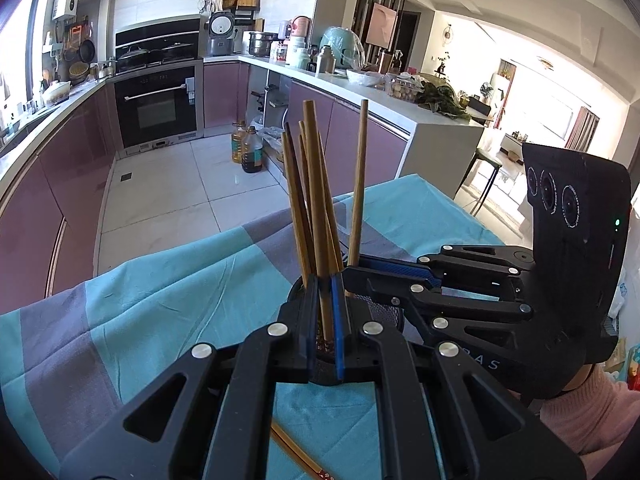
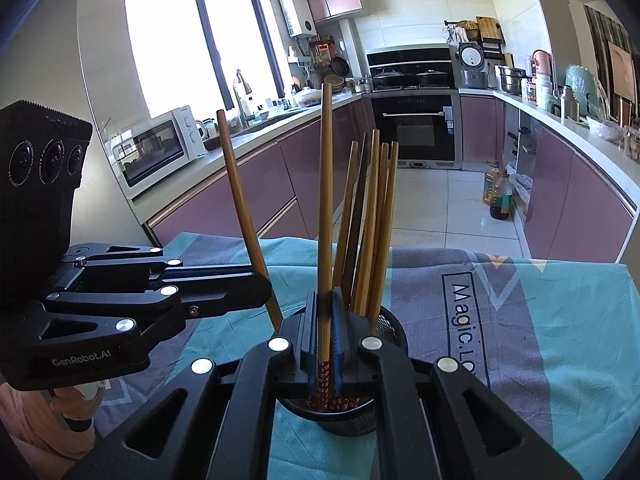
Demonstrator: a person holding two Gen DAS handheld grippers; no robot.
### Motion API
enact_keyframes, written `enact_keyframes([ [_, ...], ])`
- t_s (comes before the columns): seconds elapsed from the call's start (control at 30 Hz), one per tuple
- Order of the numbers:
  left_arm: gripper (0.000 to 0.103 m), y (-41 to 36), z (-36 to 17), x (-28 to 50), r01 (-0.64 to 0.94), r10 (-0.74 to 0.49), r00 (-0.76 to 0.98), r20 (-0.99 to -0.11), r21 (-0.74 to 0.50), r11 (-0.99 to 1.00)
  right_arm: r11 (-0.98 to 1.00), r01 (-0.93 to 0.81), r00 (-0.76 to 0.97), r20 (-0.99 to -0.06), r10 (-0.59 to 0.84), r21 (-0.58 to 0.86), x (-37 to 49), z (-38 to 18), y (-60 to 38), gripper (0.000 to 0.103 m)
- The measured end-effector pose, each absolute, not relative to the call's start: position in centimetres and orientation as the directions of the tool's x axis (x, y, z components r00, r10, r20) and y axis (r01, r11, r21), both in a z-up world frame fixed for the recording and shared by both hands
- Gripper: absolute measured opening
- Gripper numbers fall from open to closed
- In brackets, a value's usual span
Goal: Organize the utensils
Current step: 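Lower both chopsticks into the holder and open both grippers, then withdraw both grippers from the holder toward the last two chopsticks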
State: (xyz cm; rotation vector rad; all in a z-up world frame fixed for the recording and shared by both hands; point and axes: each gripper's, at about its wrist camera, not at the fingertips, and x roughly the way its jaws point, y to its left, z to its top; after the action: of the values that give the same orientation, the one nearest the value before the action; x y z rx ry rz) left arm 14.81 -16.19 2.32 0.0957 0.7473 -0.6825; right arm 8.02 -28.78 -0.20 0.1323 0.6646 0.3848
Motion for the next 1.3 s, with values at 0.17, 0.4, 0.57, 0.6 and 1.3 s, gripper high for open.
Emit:
enact_keyframes([
  [0.17,0.007,-16.6,1.4,16.1,0.595,-0.525,0.517,-0.676,-0.158,0.788,0.923,-0.295,0.718,-0.580,0.384,0.247,8.7,-0.3,-29.0,0.006],
  [0.4,0.007,-17.0,0.2,17.4,0.589,-0.534,0.496,-0.685,-0.186,0.786,0.926,-0.279,0.719,-0.585,0.376,0.252,9.1,-0.5,-29.1,0.006],
  [0.57,0.007,-16.5,0.1,16.9,0.590,-0.547,0.503,-0.669,-0.196,0.783,0.928,-0.272,0.717,-0.590,0.371,0.253,9.2,-0.7,-29.3,0.007],
  [0.6,0.007,-16.1,0.2,16.8,0.590,-0.552,0.504,-0.664,-0.202,0.782,0.929,-0.271,0.717,-0.591,0.370,0.253,9.3,-0.9,-29.4,0.007],
  [1.3,0.051,-8.0,-4.7,11.1,0.440,-0.413,0.613,-0.674,-0.144,0.887,0.851,-0.446,0.638,-0.569,0.519,0.275,2.4,-2.2,-27.1,0.030],
])
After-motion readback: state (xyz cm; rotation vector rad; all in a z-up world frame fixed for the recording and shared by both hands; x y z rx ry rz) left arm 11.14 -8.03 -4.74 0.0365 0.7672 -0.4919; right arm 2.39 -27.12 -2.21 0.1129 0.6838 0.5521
